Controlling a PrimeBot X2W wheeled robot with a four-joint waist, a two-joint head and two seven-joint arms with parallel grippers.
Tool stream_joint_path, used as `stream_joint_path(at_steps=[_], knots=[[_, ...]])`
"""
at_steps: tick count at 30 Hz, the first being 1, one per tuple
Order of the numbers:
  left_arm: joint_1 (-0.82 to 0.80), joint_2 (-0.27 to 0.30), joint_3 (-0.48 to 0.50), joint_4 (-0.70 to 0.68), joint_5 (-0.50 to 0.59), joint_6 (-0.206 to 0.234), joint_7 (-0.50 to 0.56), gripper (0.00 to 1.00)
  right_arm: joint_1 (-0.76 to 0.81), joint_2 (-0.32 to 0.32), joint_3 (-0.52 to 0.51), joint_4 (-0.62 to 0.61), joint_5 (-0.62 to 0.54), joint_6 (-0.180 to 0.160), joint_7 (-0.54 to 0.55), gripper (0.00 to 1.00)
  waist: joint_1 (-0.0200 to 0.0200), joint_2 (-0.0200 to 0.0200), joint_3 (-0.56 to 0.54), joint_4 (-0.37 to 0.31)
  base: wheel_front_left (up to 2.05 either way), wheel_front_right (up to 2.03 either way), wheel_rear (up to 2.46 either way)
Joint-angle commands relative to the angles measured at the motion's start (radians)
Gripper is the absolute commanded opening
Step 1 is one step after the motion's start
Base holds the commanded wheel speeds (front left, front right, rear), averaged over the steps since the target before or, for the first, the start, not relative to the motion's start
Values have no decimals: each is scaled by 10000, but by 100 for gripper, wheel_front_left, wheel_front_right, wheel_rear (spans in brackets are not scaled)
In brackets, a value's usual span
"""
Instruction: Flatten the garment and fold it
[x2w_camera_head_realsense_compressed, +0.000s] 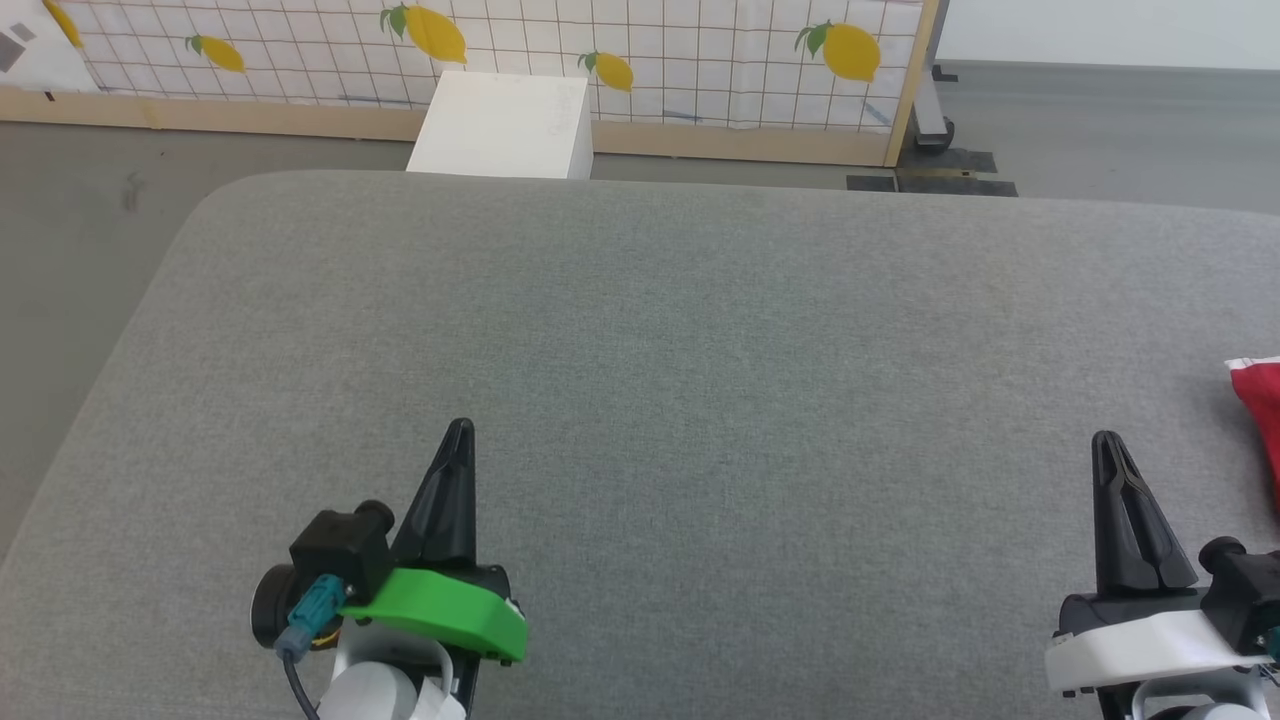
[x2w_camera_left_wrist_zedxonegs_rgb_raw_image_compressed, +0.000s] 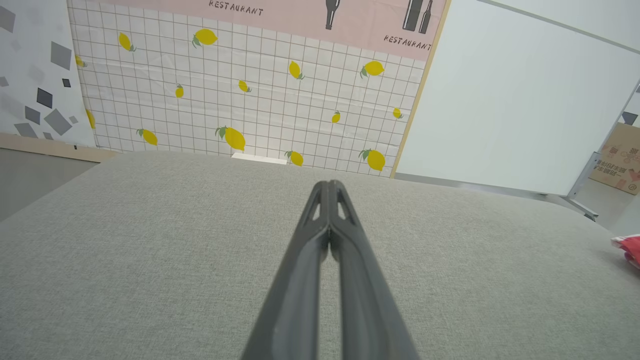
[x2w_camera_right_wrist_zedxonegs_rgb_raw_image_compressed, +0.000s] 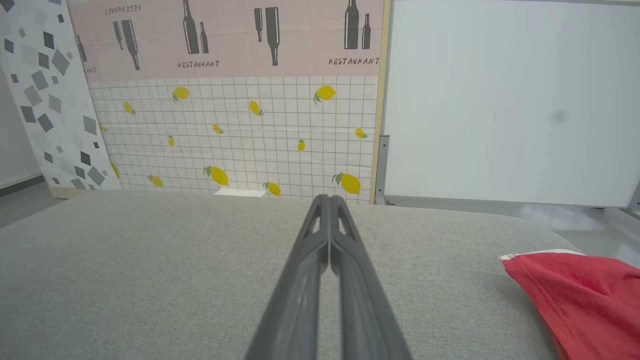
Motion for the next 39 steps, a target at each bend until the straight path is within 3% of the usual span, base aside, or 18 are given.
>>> stream_joint_path(at_steps=[1,39], knots=[[49,-2,69,-47,136,21,62,0,-35,1,46,1,-29,-1,59,0,0,0,-1,-5,0,0,0],[300,-11,589,-415,961,133,834,0,-208,9,449,17,-222,-5,828,0,0,0,-34,-171,0,0,0]])
